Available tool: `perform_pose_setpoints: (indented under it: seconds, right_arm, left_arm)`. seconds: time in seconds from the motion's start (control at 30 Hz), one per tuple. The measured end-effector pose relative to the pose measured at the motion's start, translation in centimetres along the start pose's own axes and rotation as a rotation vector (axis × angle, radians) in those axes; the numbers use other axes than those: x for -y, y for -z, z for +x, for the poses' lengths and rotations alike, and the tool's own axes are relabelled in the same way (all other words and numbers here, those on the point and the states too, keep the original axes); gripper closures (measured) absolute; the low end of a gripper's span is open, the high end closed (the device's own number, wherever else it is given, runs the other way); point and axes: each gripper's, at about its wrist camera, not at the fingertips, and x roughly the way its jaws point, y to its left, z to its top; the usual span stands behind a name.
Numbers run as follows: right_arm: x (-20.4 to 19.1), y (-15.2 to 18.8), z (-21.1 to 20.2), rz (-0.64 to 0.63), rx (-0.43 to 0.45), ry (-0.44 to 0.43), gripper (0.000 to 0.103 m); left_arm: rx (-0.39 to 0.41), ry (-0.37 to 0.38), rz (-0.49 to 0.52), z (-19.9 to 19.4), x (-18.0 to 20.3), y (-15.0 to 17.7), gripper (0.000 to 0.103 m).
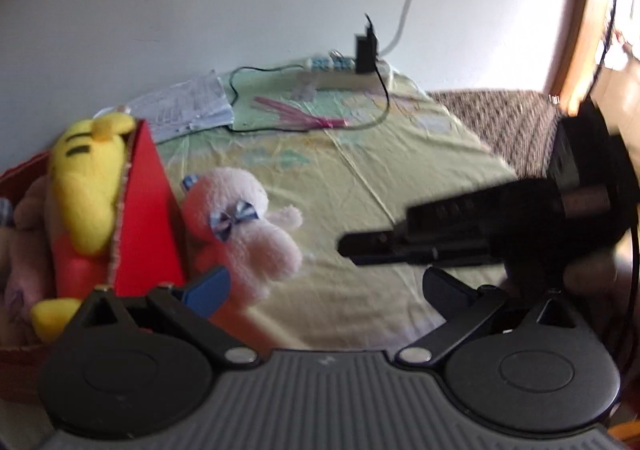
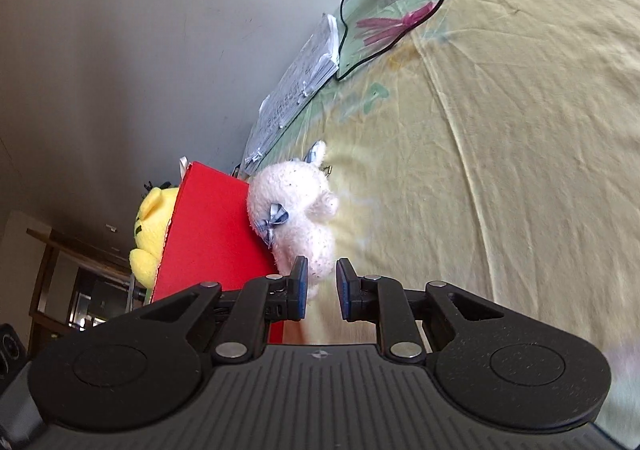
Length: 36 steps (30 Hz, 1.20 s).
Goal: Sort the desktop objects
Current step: 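Move both grippers out of the box to the pink bunny plush, then close both grippers around the body of the pink bunny plush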
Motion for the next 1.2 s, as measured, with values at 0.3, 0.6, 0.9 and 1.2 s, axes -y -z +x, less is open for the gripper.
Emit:
perform_pose_setpoints:
  seconds: [0.3,0.6,0.9,1.2]
  right_arm:
    - [-0.1,-1.9,4.4,-0.081,-0.108,-0.046,0.076]
    - [1.2,-1.7,5.3,0.002,-0.138,-0.106,0.085]
    - [2.4,-1.0,0.6,0.036,-0.096,-0.094,0.098]
    - [0.7,-2.0,5.1,-0.021,-0.144,-0.137,0.063]
  left_arm:
    - [-0.040,-0.003,0.011,1.6,0.3,0.7,0.001]
    - [-0.084,0.035,-0.054,2.2,-0.1,1.1,0.001]
    - [-0.089,0.116,-0.120,2.3,-1.4,0.3,0.001]
    - [-0.126,0.132,-0.090,2.7,-0.9,0.7,0.001]
